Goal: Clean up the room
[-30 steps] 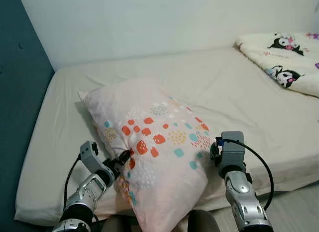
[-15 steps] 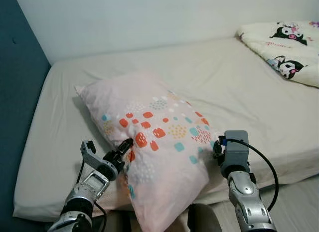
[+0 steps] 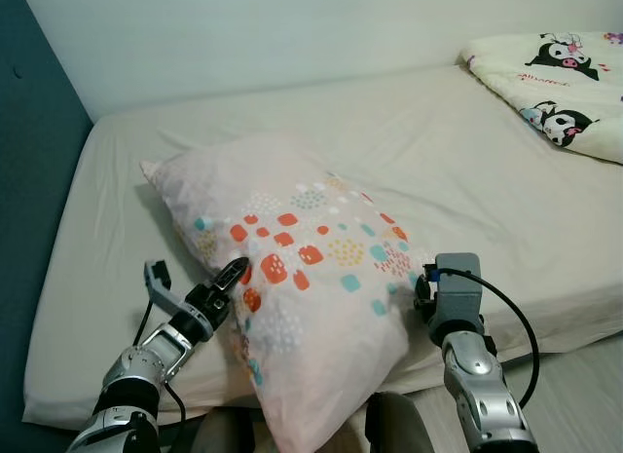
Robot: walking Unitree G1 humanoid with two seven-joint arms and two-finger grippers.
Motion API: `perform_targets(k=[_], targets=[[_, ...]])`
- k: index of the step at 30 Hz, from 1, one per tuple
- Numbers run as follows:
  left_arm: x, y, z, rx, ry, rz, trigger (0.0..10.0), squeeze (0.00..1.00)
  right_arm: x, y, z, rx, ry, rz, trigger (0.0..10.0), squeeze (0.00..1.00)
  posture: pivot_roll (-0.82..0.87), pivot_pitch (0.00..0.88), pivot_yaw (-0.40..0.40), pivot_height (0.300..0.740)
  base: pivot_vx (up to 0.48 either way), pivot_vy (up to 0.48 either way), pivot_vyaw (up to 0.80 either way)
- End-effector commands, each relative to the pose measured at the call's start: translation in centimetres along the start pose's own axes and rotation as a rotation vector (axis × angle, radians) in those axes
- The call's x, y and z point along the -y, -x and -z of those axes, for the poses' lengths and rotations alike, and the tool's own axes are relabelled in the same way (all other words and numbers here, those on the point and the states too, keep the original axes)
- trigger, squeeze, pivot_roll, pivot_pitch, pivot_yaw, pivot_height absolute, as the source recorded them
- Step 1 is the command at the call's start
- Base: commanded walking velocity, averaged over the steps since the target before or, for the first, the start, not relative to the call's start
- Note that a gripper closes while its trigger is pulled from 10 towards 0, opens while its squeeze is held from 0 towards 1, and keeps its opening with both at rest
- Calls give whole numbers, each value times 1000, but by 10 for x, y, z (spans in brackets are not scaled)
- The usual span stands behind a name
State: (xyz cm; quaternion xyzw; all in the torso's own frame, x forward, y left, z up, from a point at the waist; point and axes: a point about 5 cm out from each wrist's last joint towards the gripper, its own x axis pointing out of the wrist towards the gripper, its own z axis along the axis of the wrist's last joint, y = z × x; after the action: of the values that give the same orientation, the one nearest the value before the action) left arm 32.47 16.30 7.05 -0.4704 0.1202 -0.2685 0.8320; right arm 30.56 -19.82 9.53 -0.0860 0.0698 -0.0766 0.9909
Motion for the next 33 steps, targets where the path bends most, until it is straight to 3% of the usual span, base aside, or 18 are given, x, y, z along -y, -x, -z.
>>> perform_targets(k=[1, 4, 5, 7, 8, 12, 15, 17, 19, 22, 24, 27, 30, 33], targets=[[2, -3, 27, -132, -45, 23, 10000, 0, -5, 0, 6, -34, 15, -20, 10000, 0, -66, 211, 21, 592, 0, 0, 0], [5, -6, 34, -158, -49, 33, 10000, 0, -6, -1, 5, -33, 15, -22, 10000, 0, -67, 214, 22, 592, 0, 0, 0], [11, -14, 41, -162, -28, 52, 10000, 0, -9, -3, 4, -30, 15, -28, 10000, 0, -71, 216, 24, 592, 0, 0, 0], [12, -16, 42, -162, -23, 57, 10000, 0, -9, -4, 3, -29, 15, -29, 10000, 0, -71, 216, 24, 592, 0, 0, 0], [22, -27, 44, -149, -13, 81, 10000, 0, -11, -5, 3, -31, 15, -32, 10000, 0, -71, 218, 25, 592, 0, 0, 0], [27, -33, 44, -133, 1, 93, 10000, 0, -12, -6, 4, -34, 17, -34, 10000, 0, -69, 219, 24, 592, 0, 0, 0], [41, -47, 40, -77, 68, 121, 10000, 0, -16, -9, 7, -49, 21, -42, 10000, 0, -61, 221, 23, 592, 0, 0, 0], [42, -49, 37, -69, 88, 105, 10000, 0, -19, -10, 9, -57, 23, -48, 10000, 0, -55, 217, 27, 592, 0, 0, 0], [35, -48, 32, -88, 3, 23, 10000, 0, -24, -10, 10, -66, 27, -56, 10000, 0, -56, 213, 28, 592, 0, 0, 0], [29, -46, 29, -101, -45, -29, 10000, 0, -26, -10, 11, -69, 28, -58, 10000, 0, -56, 213, 29, 592, 0, 0, 0], [21, -38, 15, -88, -102, -69, 10000, 0, -28, -11, 13, -81, 31, -64, 10000, 0, -55, 210, 28, 592, 0, 0, 0], [17, -34, 6, -70, -128, -88, 10000, 0, -31, -11, 15, -89, 35, -73, 10000, 0, -53, 210, 26, 592, 0, 0, 0], [9, -18, -26, -11, -140, -126, 10000, 0, -44, -13, 17, -106, 46, -122, 10000, 0, -40, 212, 19, 592, 0, 0, 0], [8, -13, -32, -4, -121, -110, 10000, 0, -51, -15, 16, -106, 50, -144, 10000, 0, -34, 218, 18, 592, 0, 0, 0]])
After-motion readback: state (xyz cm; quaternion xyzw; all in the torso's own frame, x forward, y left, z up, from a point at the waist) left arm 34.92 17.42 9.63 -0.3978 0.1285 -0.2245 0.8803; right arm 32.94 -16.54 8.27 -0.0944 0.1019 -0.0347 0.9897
